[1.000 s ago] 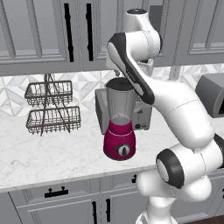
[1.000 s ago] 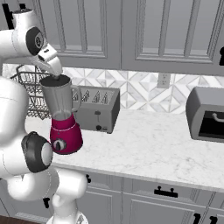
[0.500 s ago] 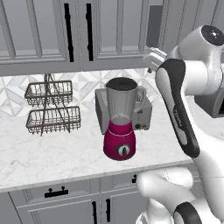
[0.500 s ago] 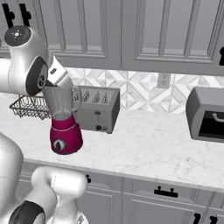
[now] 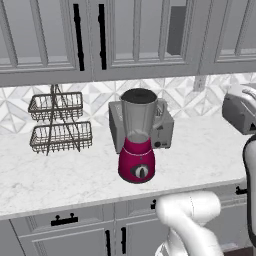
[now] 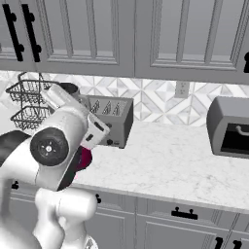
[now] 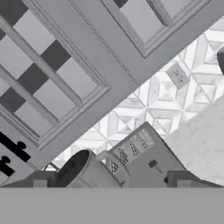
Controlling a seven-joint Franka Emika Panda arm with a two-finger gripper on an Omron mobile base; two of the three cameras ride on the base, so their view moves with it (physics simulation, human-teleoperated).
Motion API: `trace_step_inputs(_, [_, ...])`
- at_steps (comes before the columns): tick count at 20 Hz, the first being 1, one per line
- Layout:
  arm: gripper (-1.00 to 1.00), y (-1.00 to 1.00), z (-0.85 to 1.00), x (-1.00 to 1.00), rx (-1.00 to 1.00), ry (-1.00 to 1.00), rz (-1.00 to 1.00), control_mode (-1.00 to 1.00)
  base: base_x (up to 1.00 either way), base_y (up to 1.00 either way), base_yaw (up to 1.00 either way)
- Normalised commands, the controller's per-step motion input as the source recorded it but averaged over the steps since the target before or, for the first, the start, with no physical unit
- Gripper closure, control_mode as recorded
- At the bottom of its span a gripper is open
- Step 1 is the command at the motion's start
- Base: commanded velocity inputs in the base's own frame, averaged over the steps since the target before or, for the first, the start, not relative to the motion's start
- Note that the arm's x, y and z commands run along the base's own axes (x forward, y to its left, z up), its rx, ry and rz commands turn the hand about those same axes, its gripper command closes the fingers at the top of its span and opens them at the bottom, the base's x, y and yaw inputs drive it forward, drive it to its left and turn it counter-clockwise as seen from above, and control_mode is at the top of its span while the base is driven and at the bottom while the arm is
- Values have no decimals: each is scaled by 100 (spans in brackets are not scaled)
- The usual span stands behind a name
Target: Close the lid blender by securely placing the lid on top.
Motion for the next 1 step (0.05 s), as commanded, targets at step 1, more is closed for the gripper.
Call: trace_step_inputs(1, [-100,-85,24,-100,30,-54,1,-100,0,0,0])
